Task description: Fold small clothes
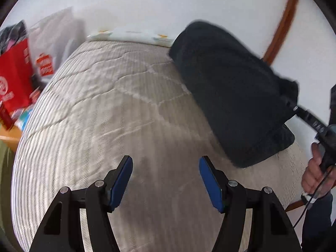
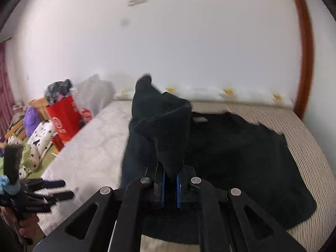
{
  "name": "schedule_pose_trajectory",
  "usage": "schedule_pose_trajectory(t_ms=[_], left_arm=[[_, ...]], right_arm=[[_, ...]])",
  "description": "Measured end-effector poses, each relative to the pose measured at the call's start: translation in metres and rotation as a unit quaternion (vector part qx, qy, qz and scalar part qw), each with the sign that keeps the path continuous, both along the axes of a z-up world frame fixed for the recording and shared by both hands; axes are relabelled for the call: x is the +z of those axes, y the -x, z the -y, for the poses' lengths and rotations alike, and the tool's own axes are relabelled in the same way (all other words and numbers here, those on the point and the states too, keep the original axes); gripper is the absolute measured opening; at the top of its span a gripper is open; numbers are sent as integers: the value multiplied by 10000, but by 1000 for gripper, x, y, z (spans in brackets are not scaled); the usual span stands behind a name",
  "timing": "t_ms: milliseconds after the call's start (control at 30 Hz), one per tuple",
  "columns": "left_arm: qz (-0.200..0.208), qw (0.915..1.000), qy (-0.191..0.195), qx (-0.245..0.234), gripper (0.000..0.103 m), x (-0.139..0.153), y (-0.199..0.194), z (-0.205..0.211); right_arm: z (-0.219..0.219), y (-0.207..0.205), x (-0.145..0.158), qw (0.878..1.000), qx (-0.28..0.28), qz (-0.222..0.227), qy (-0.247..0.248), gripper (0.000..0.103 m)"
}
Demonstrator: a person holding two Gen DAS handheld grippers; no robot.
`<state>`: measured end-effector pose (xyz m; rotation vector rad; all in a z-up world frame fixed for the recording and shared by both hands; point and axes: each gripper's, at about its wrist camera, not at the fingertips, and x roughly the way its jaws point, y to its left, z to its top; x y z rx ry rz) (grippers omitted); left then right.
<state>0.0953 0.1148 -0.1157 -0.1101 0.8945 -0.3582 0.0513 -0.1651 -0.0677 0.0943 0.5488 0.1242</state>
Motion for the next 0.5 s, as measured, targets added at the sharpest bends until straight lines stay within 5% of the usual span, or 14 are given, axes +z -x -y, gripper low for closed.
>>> schedule_pose_trajectory(t_ms=[200, 333, 400, 433, 500], left_arm=[[112, 9989, 175, -409, 64, 5, -4, 41], [79, 9971, 290, -695, 64, 1, -5, 57], [42, 9961, 338, -815, 64, -4, -5, 63], [30, 9953, 363, -897, 65, -6, -5, 66], [35, 9943, 334, -1012, 68, -10, -4, 72]], right_arm=[[44, -6, -45, 9968, -222, -687, -336, 8], [56, 2, -54, 9954, -165, -746, -573, 18], [57, 3, -51, 9956, -155, -700, -601, 35], [58, 2, -48, 9956, -152, -666, -637, 53], [60, -2, -45, 9954, -76, -534, -794, 61]])
